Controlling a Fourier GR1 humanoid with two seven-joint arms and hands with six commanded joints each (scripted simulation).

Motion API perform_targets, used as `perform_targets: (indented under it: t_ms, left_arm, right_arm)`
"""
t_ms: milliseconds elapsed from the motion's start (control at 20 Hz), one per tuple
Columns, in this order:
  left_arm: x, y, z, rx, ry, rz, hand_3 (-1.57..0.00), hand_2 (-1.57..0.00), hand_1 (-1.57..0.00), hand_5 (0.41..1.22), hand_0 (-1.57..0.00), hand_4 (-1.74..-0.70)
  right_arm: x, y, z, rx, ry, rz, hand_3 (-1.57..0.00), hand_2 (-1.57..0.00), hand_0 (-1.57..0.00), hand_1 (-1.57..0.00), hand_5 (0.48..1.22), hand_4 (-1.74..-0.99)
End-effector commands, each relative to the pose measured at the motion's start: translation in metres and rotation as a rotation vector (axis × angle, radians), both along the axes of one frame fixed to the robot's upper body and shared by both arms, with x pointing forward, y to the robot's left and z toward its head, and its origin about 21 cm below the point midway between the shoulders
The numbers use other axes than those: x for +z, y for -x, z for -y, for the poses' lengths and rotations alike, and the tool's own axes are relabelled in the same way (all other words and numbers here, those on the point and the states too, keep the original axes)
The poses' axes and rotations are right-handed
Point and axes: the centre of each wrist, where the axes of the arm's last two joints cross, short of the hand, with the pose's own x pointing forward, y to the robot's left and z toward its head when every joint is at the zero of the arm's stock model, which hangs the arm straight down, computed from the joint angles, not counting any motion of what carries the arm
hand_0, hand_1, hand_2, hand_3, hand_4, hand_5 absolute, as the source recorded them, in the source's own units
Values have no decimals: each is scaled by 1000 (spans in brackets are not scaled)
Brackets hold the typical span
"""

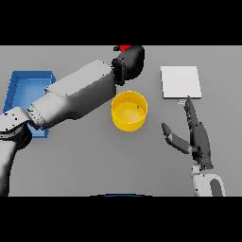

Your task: Pick up the red beaker and tilt it to pour out 1 green nut into yellow bowl. Pick up the yellow bowl and place it on the metallic measuring scale.

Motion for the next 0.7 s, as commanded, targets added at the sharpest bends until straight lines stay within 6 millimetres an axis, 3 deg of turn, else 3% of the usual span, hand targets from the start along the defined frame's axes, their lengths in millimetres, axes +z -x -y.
perform_targets:
  t_ms: [0,200,300,400,550,650]
  left_arm:
    - [15,-5,2,-2,-15,38,-1570,-1571,-1571,1221,-1571,-1729]
    - [83,-30,-17,71,134,135,-1571,-1571,-1571,1221,-1571,-1720]
    - [125,-41,-36,164,266,170,-1571,-1571,-1571,1221,-1571,-1722]
    - [155,-50,-59,312,453,152,-1571,-1571,-1571,1221,-1571,-1728]
    - [187,-65,-129,575,880,40,-1509,-1571,-1571,1221,-1571,-1735]
    - [188,-71,-180,693,1139,-64,-1520,-1571,-1571,1221,-1571,-1737]
  right_arm:
    - [1,0,-2,5,0,2,1,1,1,1,565,-1138]
    - [0,-6,-4,6,11,14,1,1,1,1,553,-1131]
    - [-3,-3,-3,27,6,13,1,1,1,1,554,-1117]
    - [-1,0,-5,50,-2,41,1,1,1,1,563,-1104]
    - [1,-4,-4,58,-1,27,1,1,1,1,578,-1105]
    - [3,-6,-4,66,-9,29,1,1,1,1,582,-1116]
